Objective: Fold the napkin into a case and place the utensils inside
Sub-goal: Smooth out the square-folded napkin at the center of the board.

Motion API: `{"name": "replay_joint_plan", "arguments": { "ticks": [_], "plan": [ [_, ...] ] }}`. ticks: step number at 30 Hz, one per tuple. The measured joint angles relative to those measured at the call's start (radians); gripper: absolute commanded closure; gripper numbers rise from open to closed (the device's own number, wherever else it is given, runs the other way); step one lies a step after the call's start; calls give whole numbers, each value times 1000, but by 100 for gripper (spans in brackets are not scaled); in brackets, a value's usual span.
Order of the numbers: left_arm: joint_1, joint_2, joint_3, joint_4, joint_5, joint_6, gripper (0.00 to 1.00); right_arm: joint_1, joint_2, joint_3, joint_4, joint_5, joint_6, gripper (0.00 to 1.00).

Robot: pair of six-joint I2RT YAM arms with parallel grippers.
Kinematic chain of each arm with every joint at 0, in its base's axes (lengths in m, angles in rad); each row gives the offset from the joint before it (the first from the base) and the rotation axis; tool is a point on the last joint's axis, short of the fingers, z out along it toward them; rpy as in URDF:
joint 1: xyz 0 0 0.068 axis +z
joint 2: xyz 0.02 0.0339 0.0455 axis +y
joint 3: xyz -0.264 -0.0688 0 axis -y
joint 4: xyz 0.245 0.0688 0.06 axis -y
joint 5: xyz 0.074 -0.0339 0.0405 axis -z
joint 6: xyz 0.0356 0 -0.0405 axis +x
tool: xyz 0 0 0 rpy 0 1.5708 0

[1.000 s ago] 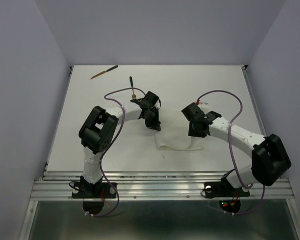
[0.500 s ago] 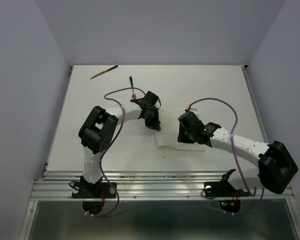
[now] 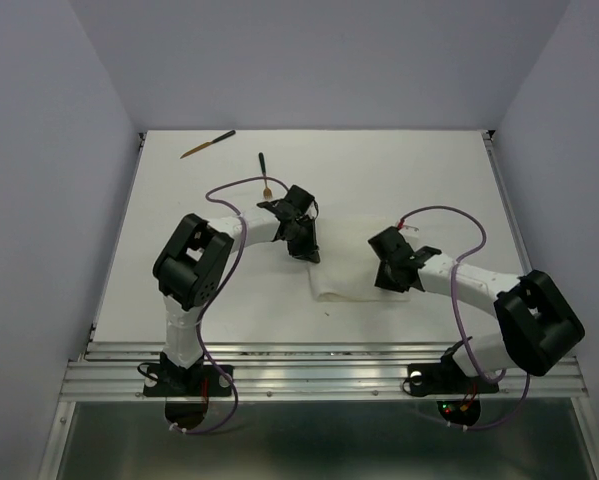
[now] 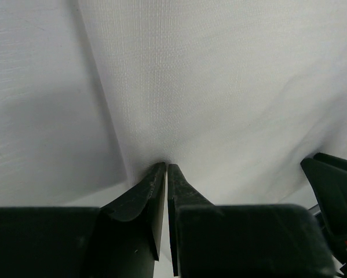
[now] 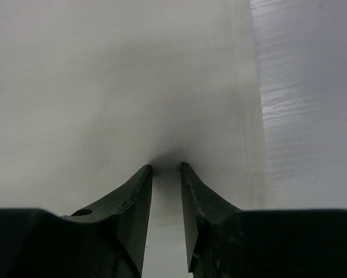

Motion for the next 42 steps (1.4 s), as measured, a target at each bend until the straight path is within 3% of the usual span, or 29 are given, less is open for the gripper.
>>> {"name": "replay_joint_plan", "arguments": {
  "ticks": [12,14,20,23,27,33,42],
  "plan": [
    [5,-46,-51,-11,-3,14,81,-92,192,109,204,77,-165,64],
    [7,-46,-33,-37,-13,25,81,-109,217,141,218,74,-204,60],
    [32,-46,31,-69,-33,56,81,-111,127,145,216,-26,-222,34],
    [51,-45,32,-72,-34,63,81,-111,-1,103,247,-129,-188,22],
    [71,-33,33,-73,-35,69,81,-111,-151,-9,323,-274,-127,15],
    [76,13,45,-67,-24,77,81,-93,-262,-204,422,-452,51,13],
    [76,15,46,-64,-23,78,81,-49,-285,-361,580,-542,316,11]
  ]
}}
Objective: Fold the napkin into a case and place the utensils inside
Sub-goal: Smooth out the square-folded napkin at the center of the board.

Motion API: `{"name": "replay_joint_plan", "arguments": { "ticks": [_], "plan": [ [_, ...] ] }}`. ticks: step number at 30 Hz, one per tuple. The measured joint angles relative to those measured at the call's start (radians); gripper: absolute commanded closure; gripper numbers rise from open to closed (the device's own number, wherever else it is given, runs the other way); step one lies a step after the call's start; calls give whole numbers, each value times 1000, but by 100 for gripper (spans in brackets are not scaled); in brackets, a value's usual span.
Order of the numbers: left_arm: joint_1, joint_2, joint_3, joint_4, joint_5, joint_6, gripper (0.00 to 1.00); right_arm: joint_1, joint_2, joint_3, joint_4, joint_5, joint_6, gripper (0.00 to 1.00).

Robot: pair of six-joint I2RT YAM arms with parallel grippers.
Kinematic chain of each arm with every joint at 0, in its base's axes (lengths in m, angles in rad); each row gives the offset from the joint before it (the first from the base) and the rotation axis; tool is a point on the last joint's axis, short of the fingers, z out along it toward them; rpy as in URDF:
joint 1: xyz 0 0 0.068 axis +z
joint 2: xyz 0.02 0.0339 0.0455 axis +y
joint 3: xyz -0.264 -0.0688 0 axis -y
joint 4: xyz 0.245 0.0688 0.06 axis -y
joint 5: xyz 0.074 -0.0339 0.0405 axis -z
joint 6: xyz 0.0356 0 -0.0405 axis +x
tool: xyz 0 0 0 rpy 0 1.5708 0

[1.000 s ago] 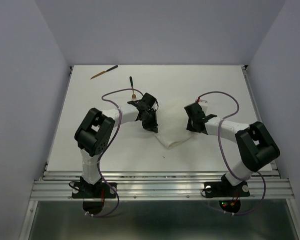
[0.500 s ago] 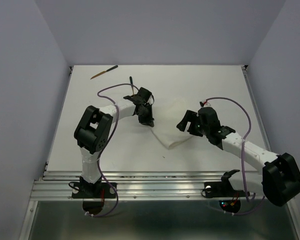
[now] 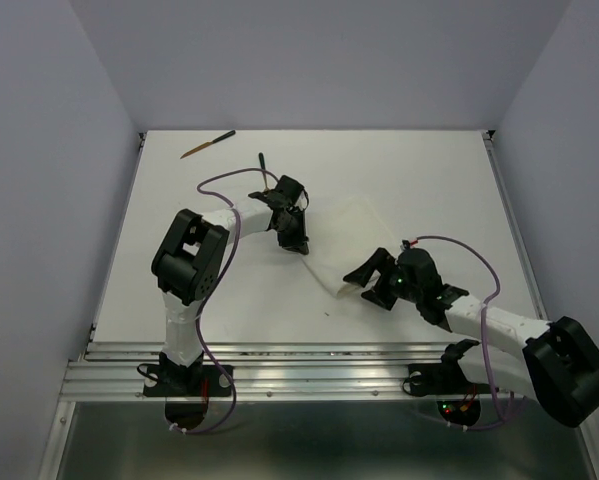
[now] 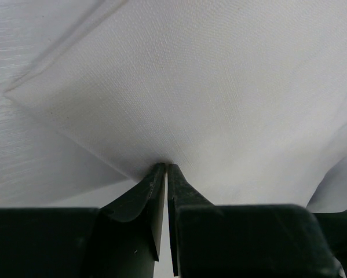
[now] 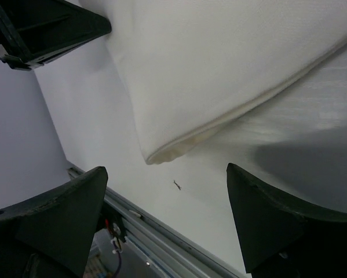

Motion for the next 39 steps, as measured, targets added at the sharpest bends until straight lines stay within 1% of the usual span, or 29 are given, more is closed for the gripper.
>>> {"name": "replay_joint_plan", "arguments": {
  "ticks": [3,8,16,21,25,39],
  "plan": [
    [0,1,0,3,3,0,81,4,15,-28,75,-14,67,11],
    [0,1,0,5,6,0,81,4,91,-54,224,-32,158,11],
    [1,1,-9,21,16,0,81,4,171,-54,388,-37,223,11],
    [1,0,-16,35,24,0,81,6,259,-54,476,-37,250,11],
    [1,-3,-21,42,25,0,81,17,317,-54,518,-35,263,11],
    [1,-3,-23,45,26,0,81,50,381,-29,573,-30,257,11]
  ]
}}
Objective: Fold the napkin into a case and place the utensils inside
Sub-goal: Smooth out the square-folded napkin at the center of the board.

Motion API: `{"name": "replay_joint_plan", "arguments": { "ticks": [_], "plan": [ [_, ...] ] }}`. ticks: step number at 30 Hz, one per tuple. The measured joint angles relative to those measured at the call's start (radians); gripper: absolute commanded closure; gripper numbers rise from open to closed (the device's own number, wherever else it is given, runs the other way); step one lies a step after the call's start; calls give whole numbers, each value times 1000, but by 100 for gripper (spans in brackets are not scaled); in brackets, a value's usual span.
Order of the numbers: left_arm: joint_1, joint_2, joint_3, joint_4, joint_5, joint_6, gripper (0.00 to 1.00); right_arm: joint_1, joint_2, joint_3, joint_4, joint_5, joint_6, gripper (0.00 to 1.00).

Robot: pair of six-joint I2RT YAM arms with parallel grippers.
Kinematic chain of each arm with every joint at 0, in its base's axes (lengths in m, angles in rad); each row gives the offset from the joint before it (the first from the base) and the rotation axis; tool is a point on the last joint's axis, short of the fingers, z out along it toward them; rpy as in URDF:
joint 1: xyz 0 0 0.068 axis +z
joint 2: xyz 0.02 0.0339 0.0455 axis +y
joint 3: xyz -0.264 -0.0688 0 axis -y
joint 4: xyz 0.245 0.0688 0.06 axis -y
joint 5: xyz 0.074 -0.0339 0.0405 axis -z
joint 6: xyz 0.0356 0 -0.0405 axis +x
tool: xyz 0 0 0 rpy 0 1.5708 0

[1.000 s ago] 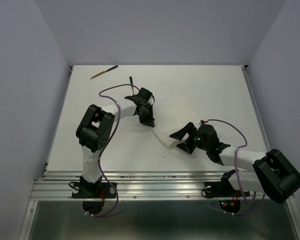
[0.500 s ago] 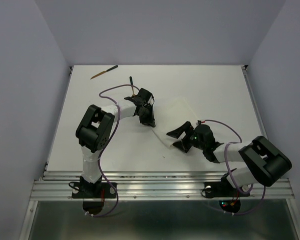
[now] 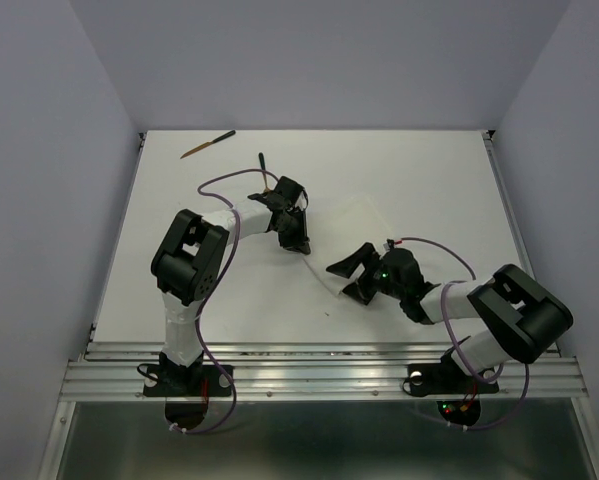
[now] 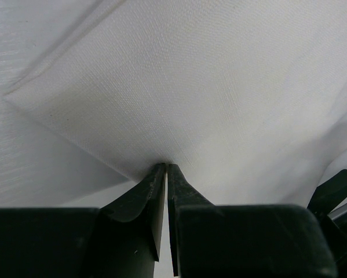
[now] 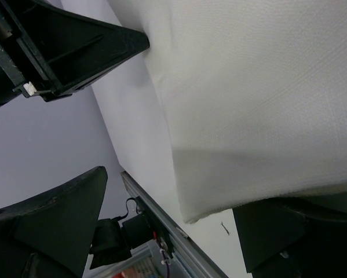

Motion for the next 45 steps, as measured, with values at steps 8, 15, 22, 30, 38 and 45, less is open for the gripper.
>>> {"name": "replay_joint_plan", "arguments": {
  "ticks": [8,15,22,30,38,45],
  "plan": [
    [0,0,0,2,3,0,81,28,5,23,-5,-64,-62,11],
    [0,0,0,3,4,1,81,40,5,96,-94,-108,-138,11],
    [0,0,0,3,5,4,81,40,-2,101,-163,-50,-157,11],
    [0,0,0,3,6,7,81,41,89,103,-37,-53,-120,11],
    [0,0,0,4,6,7,81,56,100,103,-13,-129,-142,11],
    [0,2,0,7,8,7,81,64,37,133,-93,-232,-248,12]
  ]
}}
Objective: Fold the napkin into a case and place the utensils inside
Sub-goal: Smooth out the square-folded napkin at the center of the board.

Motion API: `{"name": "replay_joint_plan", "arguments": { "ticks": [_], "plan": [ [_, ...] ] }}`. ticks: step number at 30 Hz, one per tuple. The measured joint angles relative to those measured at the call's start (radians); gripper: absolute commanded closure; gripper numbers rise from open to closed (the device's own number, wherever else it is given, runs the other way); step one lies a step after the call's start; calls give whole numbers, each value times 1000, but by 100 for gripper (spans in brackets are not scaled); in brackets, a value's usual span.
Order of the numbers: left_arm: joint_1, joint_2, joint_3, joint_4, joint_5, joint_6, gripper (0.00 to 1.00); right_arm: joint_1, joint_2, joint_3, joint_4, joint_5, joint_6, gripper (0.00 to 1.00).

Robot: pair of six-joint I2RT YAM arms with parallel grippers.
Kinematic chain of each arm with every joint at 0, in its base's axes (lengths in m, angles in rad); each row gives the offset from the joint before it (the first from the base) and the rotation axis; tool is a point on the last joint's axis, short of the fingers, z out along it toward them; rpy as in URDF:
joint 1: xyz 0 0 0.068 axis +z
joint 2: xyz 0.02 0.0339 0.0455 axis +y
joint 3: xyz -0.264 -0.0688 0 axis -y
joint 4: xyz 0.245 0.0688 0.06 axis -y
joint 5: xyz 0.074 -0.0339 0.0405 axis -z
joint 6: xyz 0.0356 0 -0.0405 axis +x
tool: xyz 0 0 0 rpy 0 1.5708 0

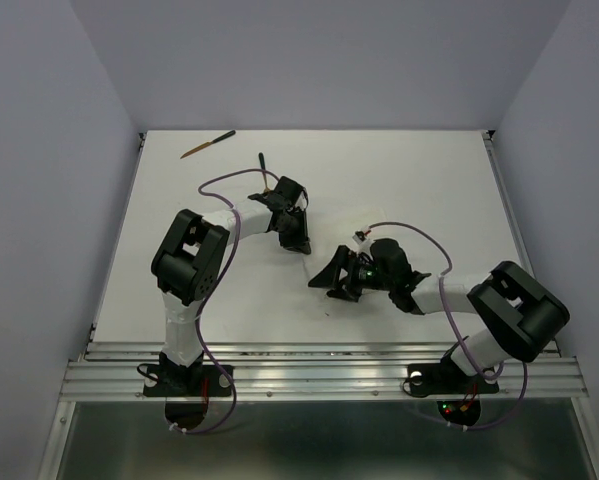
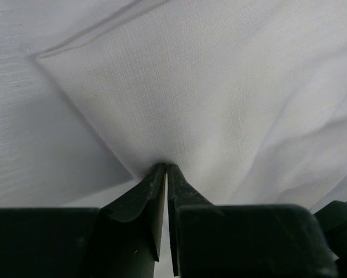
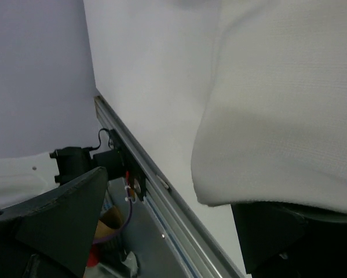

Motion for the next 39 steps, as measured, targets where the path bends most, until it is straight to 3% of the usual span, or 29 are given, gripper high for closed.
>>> {"name": "replay_joint_plan", "arguments": {
  "ticks": [13,20,30,39],
  "plan": [
    [0,10,8,8,16,0,81,49,-101,53,-216,-149,-261,12],
    [0,20,19,9,23,-1,81,49,-249,53,-380,-13,-330,13],
    [0,20,20,8,23,-1,81,48,-256,52,-432,159,-291,23],
    [0,20,20,8,23,-1,81,88,-195,78,-426,153,-275,17]
  ]
}}
